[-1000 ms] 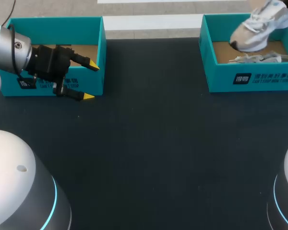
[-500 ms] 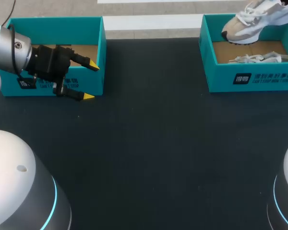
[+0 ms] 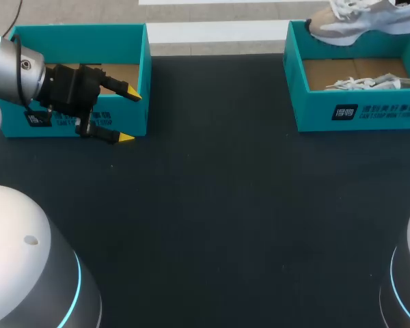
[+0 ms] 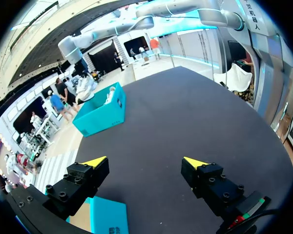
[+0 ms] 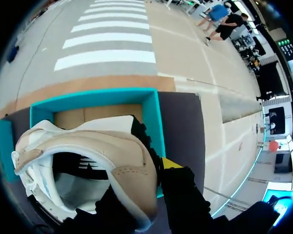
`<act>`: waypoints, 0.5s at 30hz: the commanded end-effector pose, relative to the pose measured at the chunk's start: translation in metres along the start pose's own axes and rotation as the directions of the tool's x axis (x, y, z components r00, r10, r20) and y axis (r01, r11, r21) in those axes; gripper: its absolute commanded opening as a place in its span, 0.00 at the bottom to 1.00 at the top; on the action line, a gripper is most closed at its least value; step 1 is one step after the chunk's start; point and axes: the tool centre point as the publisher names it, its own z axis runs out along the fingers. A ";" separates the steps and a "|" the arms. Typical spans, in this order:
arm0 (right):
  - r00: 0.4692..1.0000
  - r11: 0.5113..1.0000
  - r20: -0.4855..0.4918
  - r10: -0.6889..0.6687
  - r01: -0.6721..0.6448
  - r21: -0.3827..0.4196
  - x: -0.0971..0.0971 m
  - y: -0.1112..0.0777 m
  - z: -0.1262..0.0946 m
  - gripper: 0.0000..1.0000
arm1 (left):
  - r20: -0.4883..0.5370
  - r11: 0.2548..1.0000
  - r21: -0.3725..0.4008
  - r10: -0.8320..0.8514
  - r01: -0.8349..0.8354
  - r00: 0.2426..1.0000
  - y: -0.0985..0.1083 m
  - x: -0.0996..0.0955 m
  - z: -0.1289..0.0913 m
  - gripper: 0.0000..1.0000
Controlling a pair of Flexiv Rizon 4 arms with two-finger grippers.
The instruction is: Take the shoe out of the shoebox, open the shoe tongue, remove and reinsert the insole, then place the shoe into the shoebox
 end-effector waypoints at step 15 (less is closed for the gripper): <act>0.998 0.999 -0.043 0.035 -0.035 0.005 0.009 -0.004 0.043 0.00 | -0.001 1.000 -0.001 0.001 -0.001 1.000 0.000 0.000 0.001 1.00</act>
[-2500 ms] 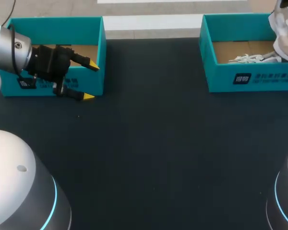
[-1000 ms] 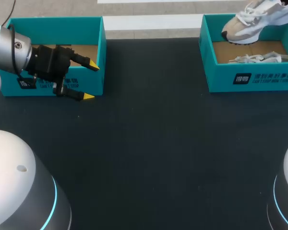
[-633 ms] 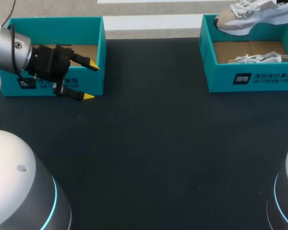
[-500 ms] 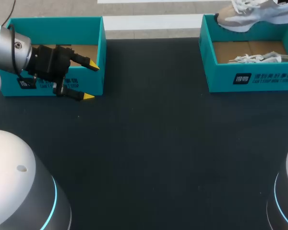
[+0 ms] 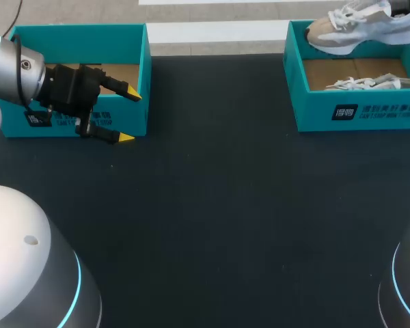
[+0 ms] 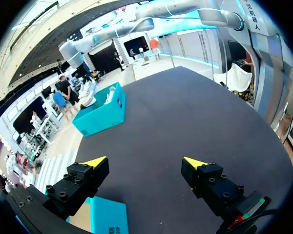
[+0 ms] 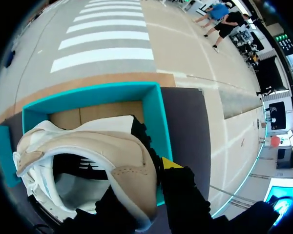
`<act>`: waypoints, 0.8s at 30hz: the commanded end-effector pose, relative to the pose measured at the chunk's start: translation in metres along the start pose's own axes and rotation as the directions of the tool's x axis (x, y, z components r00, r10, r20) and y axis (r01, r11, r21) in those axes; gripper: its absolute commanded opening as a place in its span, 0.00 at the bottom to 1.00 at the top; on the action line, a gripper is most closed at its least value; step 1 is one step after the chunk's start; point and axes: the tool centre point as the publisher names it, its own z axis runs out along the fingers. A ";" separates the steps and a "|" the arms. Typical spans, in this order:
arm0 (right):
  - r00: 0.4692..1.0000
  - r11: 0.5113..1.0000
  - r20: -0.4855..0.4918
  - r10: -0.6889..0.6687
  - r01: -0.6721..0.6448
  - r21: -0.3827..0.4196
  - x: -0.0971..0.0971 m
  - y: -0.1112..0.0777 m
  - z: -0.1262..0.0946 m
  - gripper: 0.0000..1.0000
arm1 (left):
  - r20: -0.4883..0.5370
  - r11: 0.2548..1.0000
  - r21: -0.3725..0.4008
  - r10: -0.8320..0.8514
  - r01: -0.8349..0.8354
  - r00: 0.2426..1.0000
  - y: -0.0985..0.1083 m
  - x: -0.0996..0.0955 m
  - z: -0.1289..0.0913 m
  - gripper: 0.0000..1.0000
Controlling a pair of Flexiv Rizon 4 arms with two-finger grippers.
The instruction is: Take the shoe out of the shoebox, open the shoe tongue, remove and reinsert the insole, then place the shoe into the shoebox
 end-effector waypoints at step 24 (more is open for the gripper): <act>1.000 0.999 -0.017 0.006 -0.006 -0.031 0.008 0.011 0.060 0.00 | -0.001 1.000 -0.001 0.001 -0.001 1.000 0.000 0.000 0.001 1.00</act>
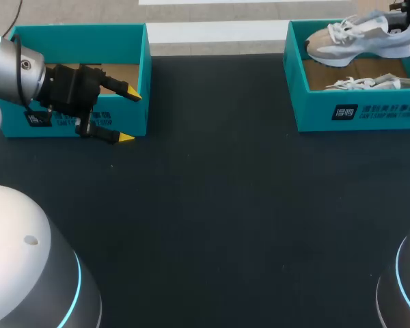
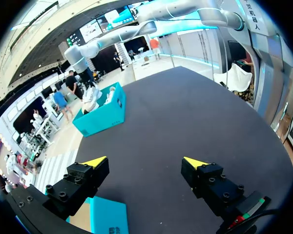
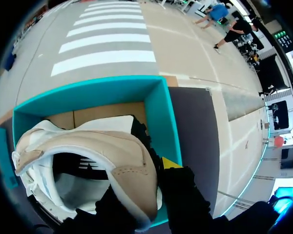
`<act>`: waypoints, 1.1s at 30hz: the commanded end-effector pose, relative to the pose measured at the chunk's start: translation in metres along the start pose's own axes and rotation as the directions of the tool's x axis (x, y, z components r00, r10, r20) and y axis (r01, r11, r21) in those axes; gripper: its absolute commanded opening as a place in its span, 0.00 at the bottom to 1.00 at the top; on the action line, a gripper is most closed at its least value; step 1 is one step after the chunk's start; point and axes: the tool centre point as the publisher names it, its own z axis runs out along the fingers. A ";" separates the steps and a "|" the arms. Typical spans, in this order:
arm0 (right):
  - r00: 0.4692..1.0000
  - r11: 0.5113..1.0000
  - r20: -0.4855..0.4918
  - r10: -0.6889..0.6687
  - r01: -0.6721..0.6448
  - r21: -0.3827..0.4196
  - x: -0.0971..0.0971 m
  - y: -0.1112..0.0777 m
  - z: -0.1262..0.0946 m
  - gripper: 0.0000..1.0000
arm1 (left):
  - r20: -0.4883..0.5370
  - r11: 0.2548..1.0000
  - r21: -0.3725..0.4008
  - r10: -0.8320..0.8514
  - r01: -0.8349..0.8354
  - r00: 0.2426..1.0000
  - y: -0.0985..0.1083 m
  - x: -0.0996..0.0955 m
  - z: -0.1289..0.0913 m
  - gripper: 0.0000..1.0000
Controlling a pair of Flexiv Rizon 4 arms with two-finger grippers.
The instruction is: Take the shoe out of the shoebox, open the shoe tongue, remove and reinsert the insole, then place the shoe into the shoebox
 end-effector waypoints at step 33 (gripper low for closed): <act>0.999 0.998 -0.023 -0.040 0.041 0.043 0.022 0.029 0.084 0.00 | -0.001 1.000 -0.001 0.000 0.000 1.000 0.000 0.000 0.001 1.00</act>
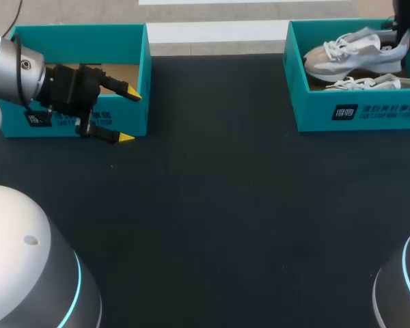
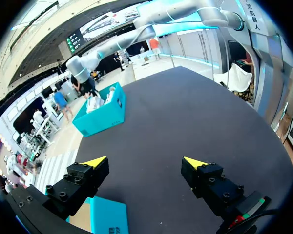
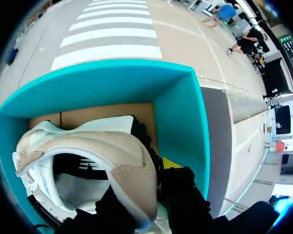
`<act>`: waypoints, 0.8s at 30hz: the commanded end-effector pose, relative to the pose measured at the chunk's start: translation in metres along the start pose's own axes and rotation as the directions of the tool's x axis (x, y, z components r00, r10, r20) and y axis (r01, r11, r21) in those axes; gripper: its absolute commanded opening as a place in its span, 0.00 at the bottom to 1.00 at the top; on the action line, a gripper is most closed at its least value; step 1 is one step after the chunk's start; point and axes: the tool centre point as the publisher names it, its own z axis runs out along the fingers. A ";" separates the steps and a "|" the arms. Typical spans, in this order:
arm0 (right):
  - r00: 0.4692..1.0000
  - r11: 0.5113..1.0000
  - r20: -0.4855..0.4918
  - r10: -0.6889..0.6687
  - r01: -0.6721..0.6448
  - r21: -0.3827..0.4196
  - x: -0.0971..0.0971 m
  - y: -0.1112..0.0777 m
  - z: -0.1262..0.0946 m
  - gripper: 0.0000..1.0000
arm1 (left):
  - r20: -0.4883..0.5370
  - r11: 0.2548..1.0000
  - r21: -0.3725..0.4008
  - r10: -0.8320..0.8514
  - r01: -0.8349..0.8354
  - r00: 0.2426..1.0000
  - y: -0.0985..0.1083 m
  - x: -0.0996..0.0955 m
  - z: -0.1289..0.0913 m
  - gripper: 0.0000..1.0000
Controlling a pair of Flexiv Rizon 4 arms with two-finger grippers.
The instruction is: Take the shoe out of the shoebox, open the shoe tongue, remove and reinsert the insole, then place the shoe into the shoebox
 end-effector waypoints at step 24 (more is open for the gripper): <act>1.000 1.000 -0.013 -0.006 0.007 0.025 0.009 0.010 0.042 0.45 | -0.001 1.000 -0.001 0.001 -0.001 1.000 0.000 0.000 0.001 1.00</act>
